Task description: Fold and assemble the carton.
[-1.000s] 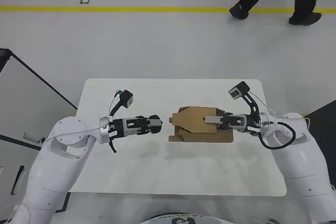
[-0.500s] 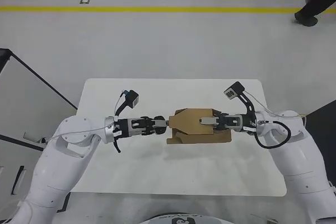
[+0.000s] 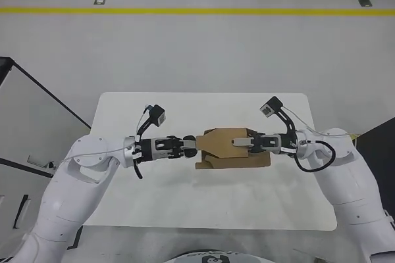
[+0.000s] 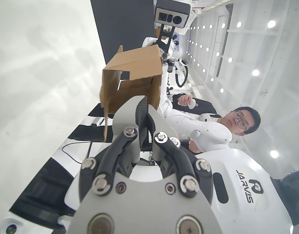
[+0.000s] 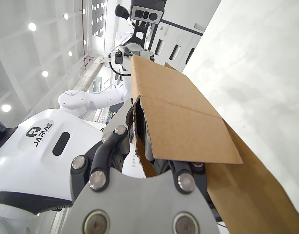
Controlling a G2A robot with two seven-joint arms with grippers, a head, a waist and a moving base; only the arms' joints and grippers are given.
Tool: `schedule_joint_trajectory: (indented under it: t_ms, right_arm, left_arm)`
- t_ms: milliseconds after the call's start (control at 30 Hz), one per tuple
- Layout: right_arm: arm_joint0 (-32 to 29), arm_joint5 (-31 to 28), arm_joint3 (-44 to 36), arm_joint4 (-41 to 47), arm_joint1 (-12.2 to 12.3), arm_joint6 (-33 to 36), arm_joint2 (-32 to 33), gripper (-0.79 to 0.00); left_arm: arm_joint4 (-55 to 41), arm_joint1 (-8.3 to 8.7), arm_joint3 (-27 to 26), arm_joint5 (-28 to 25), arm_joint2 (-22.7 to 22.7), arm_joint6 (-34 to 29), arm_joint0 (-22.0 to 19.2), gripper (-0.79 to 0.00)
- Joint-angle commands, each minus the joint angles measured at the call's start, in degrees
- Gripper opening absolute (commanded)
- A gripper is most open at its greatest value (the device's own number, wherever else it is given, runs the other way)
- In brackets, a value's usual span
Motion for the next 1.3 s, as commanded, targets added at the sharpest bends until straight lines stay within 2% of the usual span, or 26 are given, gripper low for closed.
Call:
schedule_joint_trajectory:
  t_ms: [0,333,700,1000,1267]
  right_arm:
    - [0.14,0.23,-0.06,-0.67,0.03,-0.1,-0.25,-0.785]
    - [0.54,1.47,-0.11,-2.66,0.19,-0.77,-1.18,-0.785]
    - [0.77,2.32,-0.19,-3.74,0.32,-1.39,-2.08,-0.785]
    - [0.69,2.43,-0.66,-3.9,0.45,-1.54,-2.55,-0.785]
    - [0.44,2.25,-1.03,-3.82,0.59,-1.79,-2.64,-0.785]
  left_arm:
    - [-0.22,0.0,-0.08,-0.12,0.09,0.01,-0.02,-0.785]
    - [-0.65,-0.07,-1.01,-0.3,1.25,0.07,-0.8,-0.785]
    - [0.29,-0.52,-2.23,-0.53,4.71,0.53,-3.24,-0.785]
    - [1.51,-1.1,-1.41,-0.83,8.35,1.51,-5.43,-0.785]
    - [1.55,-1.34,-0.68,-1.14,9.5,1.95,-6.25,-0.785]
